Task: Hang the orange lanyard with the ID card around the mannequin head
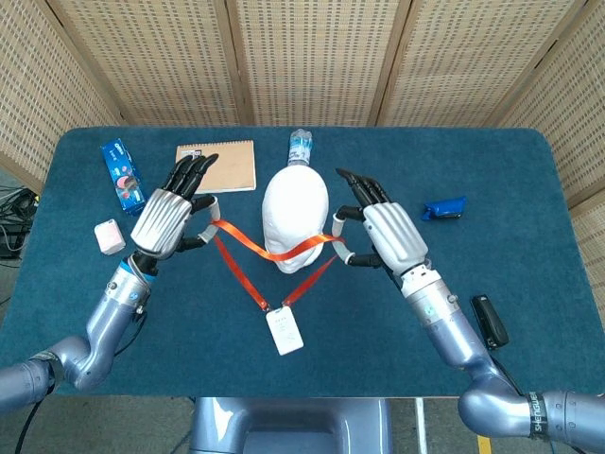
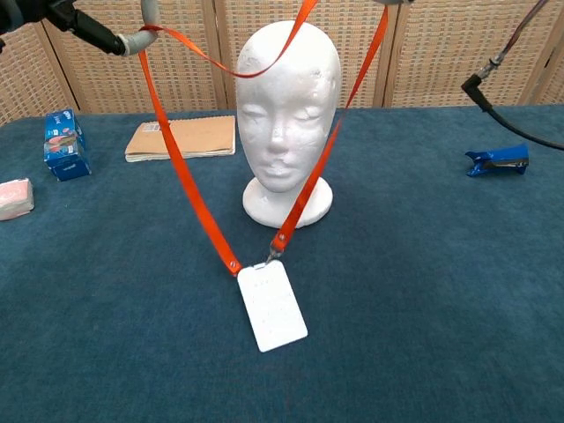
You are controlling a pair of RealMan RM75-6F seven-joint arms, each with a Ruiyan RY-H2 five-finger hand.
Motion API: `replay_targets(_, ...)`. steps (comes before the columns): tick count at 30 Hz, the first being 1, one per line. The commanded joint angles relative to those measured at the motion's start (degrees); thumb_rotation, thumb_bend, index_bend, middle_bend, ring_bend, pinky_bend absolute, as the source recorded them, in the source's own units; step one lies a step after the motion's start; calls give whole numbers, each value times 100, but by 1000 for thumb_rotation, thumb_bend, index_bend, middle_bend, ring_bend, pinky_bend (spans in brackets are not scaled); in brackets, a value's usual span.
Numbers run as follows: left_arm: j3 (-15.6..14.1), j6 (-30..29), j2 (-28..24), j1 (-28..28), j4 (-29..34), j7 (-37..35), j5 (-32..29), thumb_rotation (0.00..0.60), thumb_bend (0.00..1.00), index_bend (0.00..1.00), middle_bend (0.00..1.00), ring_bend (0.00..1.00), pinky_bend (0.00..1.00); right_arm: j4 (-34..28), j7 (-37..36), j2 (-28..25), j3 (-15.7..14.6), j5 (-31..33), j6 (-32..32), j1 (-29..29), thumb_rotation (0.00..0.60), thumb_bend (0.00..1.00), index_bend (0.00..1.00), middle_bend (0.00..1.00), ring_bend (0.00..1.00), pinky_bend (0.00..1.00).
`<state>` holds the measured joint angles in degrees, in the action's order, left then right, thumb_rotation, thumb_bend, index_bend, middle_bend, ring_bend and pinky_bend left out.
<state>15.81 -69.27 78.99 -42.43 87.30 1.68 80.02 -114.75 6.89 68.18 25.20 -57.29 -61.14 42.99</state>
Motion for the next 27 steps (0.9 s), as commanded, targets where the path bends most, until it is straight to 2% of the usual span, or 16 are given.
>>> replay_targets(1,354,482,-125,-273,108,117,-589,600,447,735,0,0,0,205,-169,-41,270,540,71,189,600,747,758,82,0,0)
replay_targets(5,648,908,-2,-549,-36,341,-1375,600,448,736,0,0,0,657,-341,23,479,1283,301,417,600,747,758,83,0,0)
replay_targets(15,894,1193,340,-890,-479,680,-2286,600,448,719,0,0,0,1216,-551,92,658,2045,590,689,600,747,757,85,0,0)
replay_targets(21,1053,1488,627,-1209,-911,835,-2963,600,448,686,0,0,0,2001,-456,310,655,2796,914,1086,600,747,756,85,0,0)
replay_targets(26,1063,1729,829,-1421,-1292,879,-3235,600,448,529,0,0,0,2633,-394,559,573,3137,1134,1337,600,747,737,86,0,0)
replay_targets(27,1054,1775,879,-1465,-1399,870,-3245,600,447,447,0,0,0,2782,-391,636,555,3183,1181,1392,600,748,723,86,0,0)
